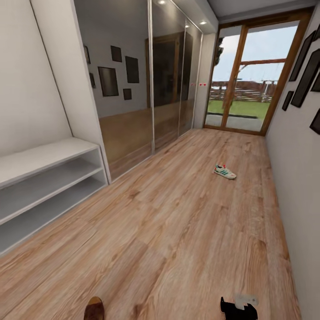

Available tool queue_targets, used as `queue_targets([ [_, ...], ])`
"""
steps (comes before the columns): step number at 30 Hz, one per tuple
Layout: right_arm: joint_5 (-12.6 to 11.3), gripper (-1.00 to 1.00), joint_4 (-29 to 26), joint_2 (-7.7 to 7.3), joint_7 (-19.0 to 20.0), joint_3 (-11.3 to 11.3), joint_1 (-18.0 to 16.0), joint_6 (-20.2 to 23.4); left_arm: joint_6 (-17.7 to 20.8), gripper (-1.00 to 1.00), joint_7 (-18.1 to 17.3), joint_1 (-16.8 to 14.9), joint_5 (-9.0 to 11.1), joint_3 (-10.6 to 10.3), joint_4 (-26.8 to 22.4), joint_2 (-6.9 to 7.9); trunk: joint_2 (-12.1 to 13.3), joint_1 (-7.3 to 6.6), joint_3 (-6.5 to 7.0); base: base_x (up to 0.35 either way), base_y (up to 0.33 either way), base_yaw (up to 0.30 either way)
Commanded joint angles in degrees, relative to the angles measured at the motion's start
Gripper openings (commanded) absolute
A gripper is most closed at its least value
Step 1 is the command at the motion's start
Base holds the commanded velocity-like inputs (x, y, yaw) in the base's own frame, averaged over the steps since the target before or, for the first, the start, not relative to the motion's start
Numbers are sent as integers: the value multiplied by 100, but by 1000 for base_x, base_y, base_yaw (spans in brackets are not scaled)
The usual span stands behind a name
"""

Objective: Pick up the two gym shoes and the two sandals from the corridor floor and place them onto the hallstand (shoe rack) in the corridor, making sure they are on the rack and not on the floor. Arrange them so the two gym shoes are next to each other and the two sandals are next to each other.

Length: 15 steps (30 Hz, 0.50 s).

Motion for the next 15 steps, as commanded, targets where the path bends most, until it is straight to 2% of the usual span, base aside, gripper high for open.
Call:
queue_targets([
  [1,2,100,4,1,5,-26,-3,-23,3,100,-56,-3,51,22,4,-1,-2,1,-5,181,-230,0],
  [8,16,100,4,1,5,-27,-3,-25,3,100,-56,-4,51,25,4,-1,-2,1,-5,158,-240,0],
  [15,18,100,-3,1,5,-25,-3,-18,3,100,-56,-4,59,36,4,-1,-2,1,-5,94,-263,0],
])
